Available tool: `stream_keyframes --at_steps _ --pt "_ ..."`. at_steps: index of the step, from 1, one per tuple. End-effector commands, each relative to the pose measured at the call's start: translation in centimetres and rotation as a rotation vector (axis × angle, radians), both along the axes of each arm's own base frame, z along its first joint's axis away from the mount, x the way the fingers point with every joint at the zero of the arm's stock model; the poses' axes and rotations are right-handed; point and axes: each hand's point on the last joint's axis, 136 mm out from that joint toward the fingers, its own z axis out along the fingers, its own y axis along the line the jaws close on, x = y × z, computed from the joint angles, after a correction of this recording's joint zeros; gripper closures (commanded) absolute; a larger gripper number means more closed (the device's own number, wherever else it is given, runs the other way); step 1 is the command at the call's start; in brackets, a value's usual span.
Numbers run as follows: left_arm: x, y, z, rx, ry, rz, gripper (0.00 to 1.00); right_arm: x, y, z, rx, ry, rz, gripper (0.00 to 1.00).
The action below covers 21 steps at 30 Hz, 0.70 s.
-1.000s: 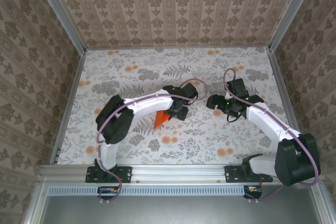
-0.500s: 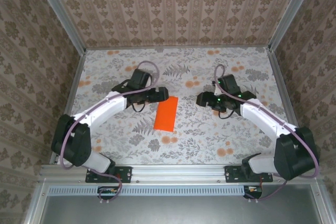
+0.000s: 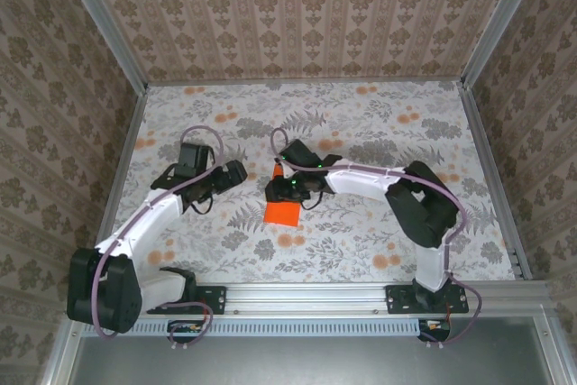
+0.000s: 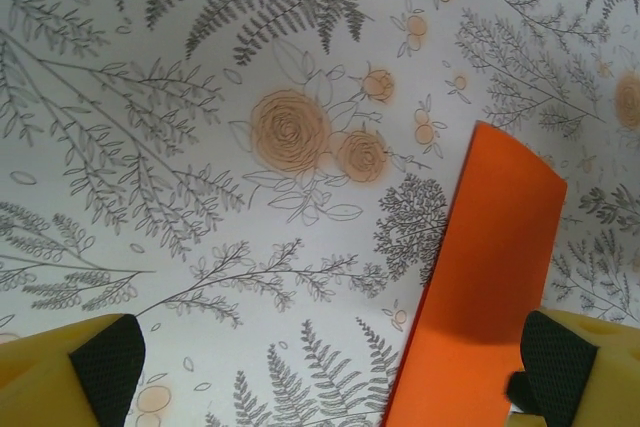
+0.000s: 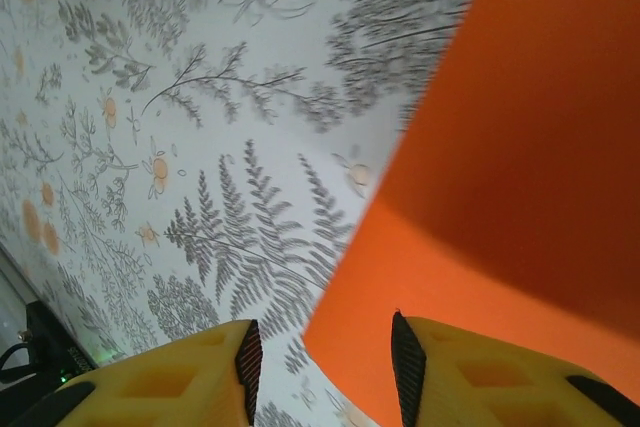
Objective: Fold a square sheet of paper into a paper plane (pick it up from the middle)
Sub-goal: Rotate the paper at the center of the table.
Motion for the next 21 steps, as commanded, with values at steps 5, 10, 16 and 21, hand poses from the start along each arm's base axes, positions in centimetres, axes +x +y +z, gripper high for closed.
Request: stream_keyframes --at_steps 5,10,16,21 --pt "-0.7 0.3 -0.6 -0.029 0.037 0.024 0.0 -1.3 1.0 -3.5 -0.033 0.096 0.051 0.58" --pt "-0.5 -0.7 -0.8 -0.058 0.045 -0.003 0.0 -2.5 -1.0 -5.1 -0.124 0.094 0.111 0.58" --pt "-0.3 -2.7 -0.5 -0.089 0.025 -0.077 0.01 -5.3 -5.7 -6.6 -0.233 0.093 0.235 0.59" --pt "-0.2 -5.4 -0.6 -0.111 0.01 -0.158 0.04 -7.1 -7.1 -5.2 -0.149 0.054 0.339 0.56"
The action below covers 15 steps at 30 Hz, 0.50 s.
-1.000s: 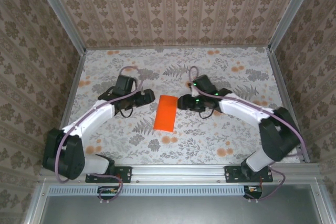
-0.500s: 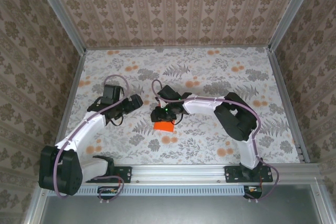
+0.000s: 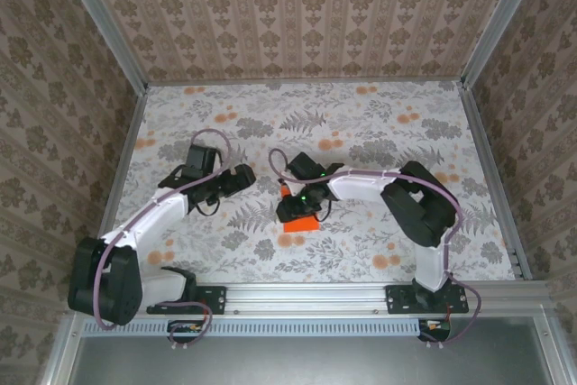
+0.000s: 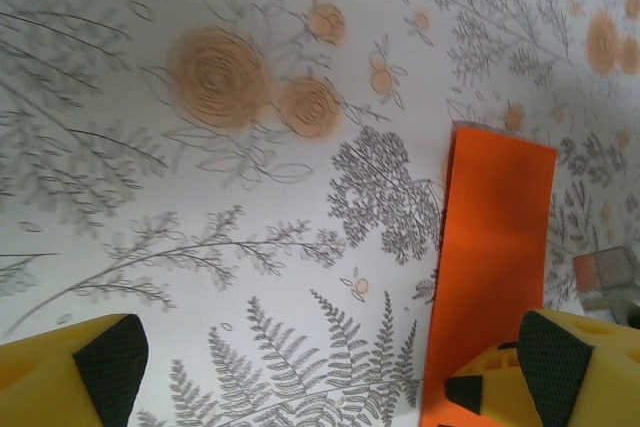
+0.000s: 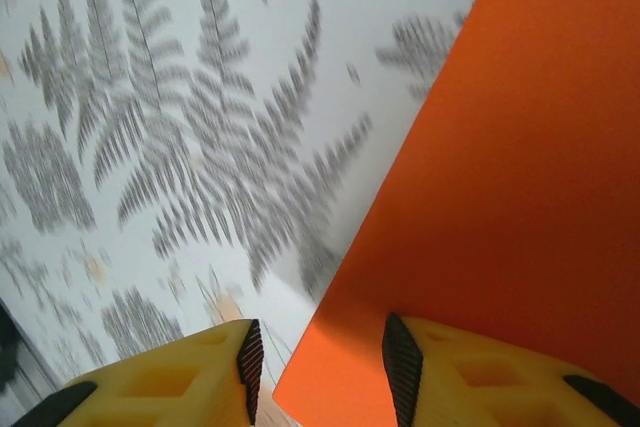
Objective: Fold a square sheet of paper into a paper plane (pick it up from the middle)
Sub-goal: Rotate the paper at the center of the table.
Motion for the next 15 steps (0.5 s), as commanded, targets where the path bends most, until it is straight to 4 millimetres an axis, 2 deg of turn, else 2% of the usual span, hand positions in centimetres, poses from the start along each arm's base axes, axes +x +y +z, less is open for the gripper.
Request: stream_keyframes --at_steps 1,4,5,6,8,11,15 --pt "0.5 -2.3 0.6 -0.044 -0.035 -0.059 0.05 -2.5 -2.5 -0.6 -0.037 0.033 0.089 0.55" --pt "0.7 -4.2 0.4 -0.069 -0.049 -0.09 0.1 -1.9 -1.8 1.4 0.016 0.016 0.039 0.51" --pt "1.0 -4.4 0.5 -0.08 -0.057 -0.088 0.12 -1.5 -1.7 2.3 0.036 -0.003 -0.001 0.47" --pt "0.4 -6.0 0.7 -0.091 -0.063 -0.131 0.14 -1.0 -2.0 3.3 0.055 -0.02 -0.048 0.42" --pt "0.1 -7.4 0.8 -0.109 -0.073 -0.161 0.2 -0.3 -2.7 5.0 0.089 -0.057 -0.132 0.35" --pt "-0.5 -9.7 0.7 -0.133 -0.067 -0.215 0.31 0.8 -5.5 6.3 0.088 -0.102 -0.27 0.28" --pt "-1.2 -12.8 0.0 -0.159 -0.042 -0.281 0.47 1.7 -10.2 6.1 0.082 -0.082 -0.455 0.24"
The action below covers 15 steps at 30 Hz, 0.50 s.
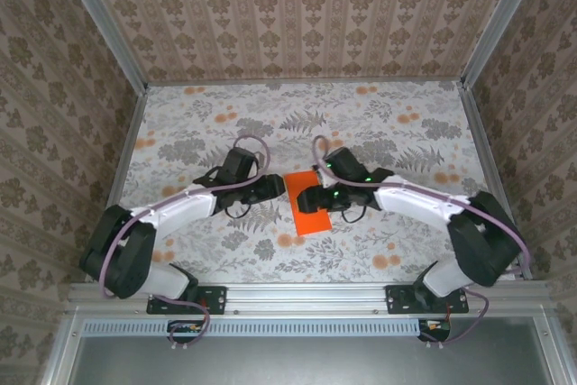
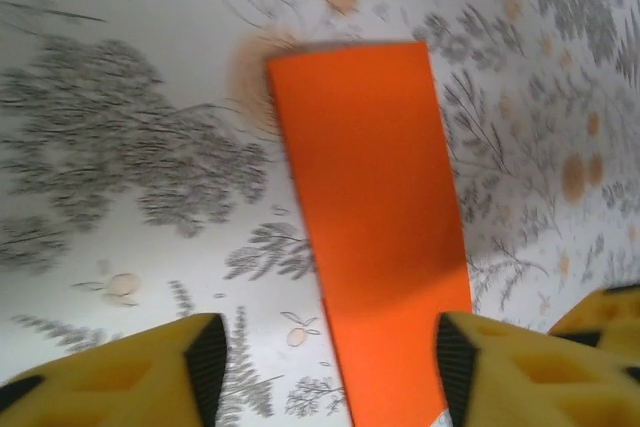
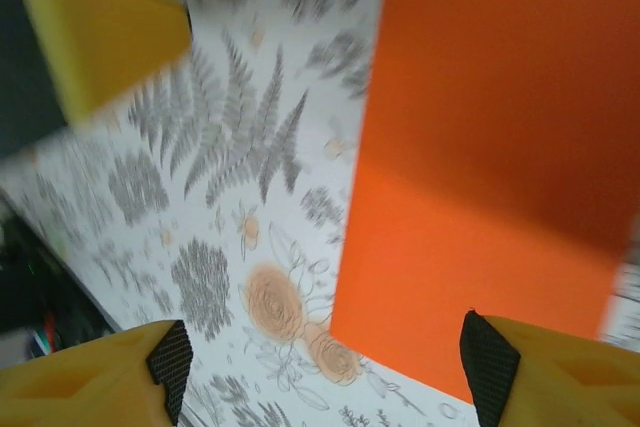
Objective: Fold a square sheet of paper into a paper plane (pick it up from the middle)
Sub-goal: Rotate the paper at the center of the table, then third fold the triangle at the center of the table.
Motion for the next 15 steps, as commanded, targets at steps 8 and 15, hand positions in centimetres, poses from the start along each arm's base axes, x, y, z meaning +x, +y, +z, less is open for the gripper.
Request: stream_keyframes --at_steps 8,15 --pt "-0.1 -6.9 -1.3 -0.048 0.042 -0.131 0.74 0.0 -7.1 -2.2 0.009 0.111 -0.276 0.22" --pt "-0.3 -6.9 -4.1 0.033 0.114 -0.129 0.85 -0.5 -6.8 -2.8 0.034 0.156 -0.282 0.22"
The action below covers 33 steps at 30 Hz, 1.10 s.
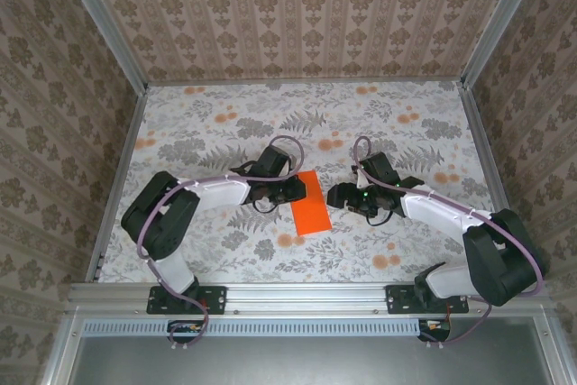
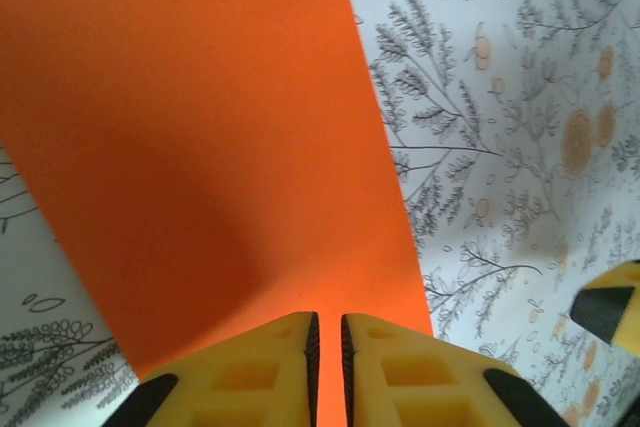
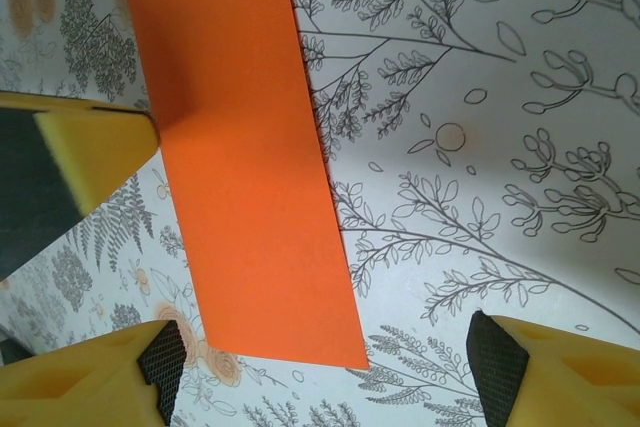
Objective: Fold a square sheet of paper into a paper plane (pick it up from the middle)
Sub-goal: Third fold the triangle at the center of the table.
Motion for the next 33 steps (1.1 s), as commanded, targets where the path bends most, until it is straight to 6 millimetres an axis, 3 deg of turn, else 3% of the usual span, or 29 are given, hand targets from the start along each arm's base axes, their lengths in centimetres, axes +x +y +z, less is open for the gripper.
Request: stream_keyframes --at_steps 1,10,16,20,33 --pt "-0.2 0.3 -0.7 0.037 0.023 0.0 0.86 -0.5 0.3 0.1 0.039 0.029 -0.009 0.23" --pt "-0.9 2.3 -3.1 0.147 0.065 0.042 0.93 -1.2 0.7 -0.9 0.056 0.093 -0.001 0.31" --pt "-1.4 3.1 -4.6 0.209 0.093 0.055 0.95 -2.3 1.2 -2.6 0.035 0.167 0.017 0.49" --pt "-1.7 3.5 -5.4 0.248 0.108 0.057 0.96 -2.9 1.8 -3.3 0.024 0.187 0.04 0.56" --pt "-2.2 4.3 -6.2 0.284 0.127 0.069 0.99 -3.9 3.1 -4.7 0.001 0.226 0.092 0.57"
